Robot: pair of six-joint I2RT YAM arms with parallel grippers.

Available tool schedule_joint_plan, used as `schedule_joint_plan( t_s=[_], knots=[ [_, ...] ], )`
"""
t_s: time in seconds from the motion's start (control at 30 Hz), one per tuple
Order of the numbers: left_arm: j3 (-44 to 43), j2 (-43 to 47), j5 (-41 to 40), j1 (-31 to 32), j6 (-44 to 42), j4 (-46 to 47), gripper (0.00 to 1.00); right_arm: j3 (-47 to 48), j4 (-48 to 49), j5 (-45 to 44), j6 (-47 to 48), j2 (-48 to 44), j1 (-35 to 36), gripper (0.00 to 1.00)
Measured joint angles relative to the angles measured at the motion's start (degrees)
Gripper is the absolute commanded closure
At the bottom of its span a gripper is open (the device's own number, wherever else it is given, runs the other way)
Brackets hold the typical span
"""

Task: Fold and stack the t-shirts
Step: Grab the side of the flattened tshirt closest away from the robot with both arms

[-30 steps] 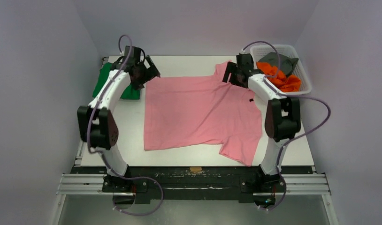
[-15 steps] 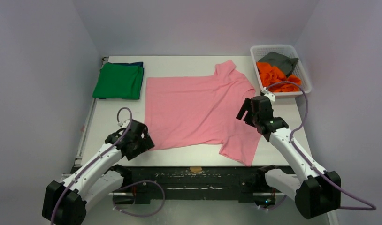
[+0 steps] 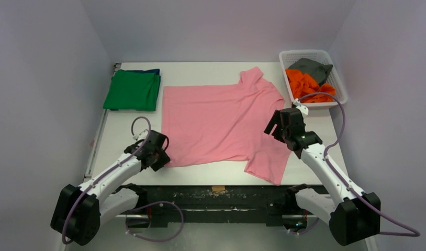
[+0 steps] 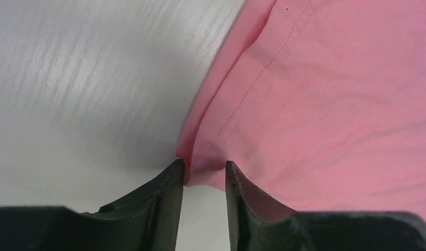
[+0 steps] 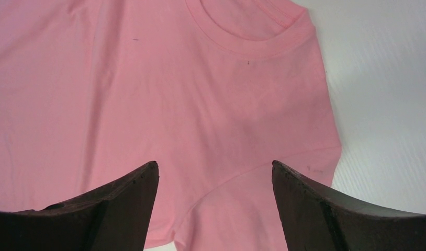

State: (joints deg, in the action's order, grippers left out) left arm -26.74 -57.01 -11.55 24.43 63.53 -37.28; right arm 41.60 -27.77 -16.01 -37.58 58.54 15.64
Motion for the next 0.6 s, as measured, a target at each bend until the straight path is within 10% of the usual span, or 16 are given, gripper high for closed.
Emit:
schedule_joint_plan(
  t_s=[0.07,0.6],
  knots=[
    [-0.5,-1.9,0.2,0.0,-0.1,1.4,1.00,0.0,-0.3,-0.2,-0.3,-0.1,0.0,0.23],
    [-3.8,-3.6,-5.3,-4.7,-4.3,0.9,1.00,-0.3,-9.6,-0.9,-2.6,-2.3,2.0,0.27]
  ],
)
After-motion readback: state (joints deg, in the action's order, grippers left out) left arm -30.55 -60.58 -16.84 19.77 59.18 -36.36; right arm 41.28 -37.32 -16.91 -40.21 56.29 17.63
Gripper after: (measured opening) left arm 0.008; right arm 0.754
